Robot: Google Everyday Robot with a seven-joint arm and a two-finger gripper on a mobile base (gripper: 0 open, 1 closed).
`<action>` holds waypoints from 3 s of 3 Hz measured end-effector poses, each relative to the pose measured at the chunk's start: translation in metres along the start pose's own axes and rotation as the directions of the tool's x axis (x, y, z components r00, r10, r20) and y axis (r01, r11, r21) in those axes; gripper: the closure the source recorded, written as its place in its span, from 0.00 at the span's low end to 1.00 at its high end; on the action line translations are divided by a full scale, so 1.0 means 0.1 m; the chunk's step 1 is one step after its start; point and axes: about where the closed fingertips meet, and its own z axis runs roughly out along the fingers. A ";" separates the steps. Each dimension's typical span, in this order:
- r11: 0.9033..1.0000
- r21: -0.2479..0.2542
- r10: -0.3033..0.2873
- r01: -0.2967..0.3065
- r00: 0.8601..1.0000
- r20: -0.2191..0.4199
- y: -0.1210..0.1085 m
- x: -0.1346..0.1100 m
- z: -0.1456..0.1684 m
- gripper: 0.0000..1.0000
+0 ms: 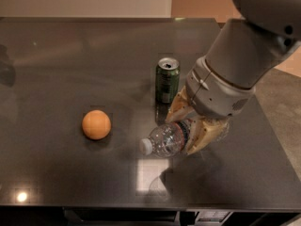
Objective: Place water bottle upright
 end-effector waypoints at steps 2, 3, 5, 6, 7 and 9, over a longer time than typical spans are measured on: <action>0.970 0.073 0.183 -0.231 0.896 0.405 -0.16 -0.18 -0.33 1.00; 0.955 0.056 0.200 -0.290 0.774 0.600 -0.28 -0.35 -0.43 1.00; 0.931 0.045 0.163 -0.363 0.522 0.837 -0.46 -0.55 -0.64 1.00; 0.911 0.033 0.170 -0.411 0.447 0.878 -0.47 -0.45 -0.60 1.00; 0.894 0.013 0.181 -0.448 0.387 0.904 -0.47 -0.29 -0.49 1.00; 0.888 0.007 0.162 -0.459 0.327 0.931 -0.44 -0.06 -0.25 1.00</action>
Offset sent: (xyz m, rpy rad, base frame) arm 0.0057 0.0356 0.0861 0.7968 0.3630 -0.2389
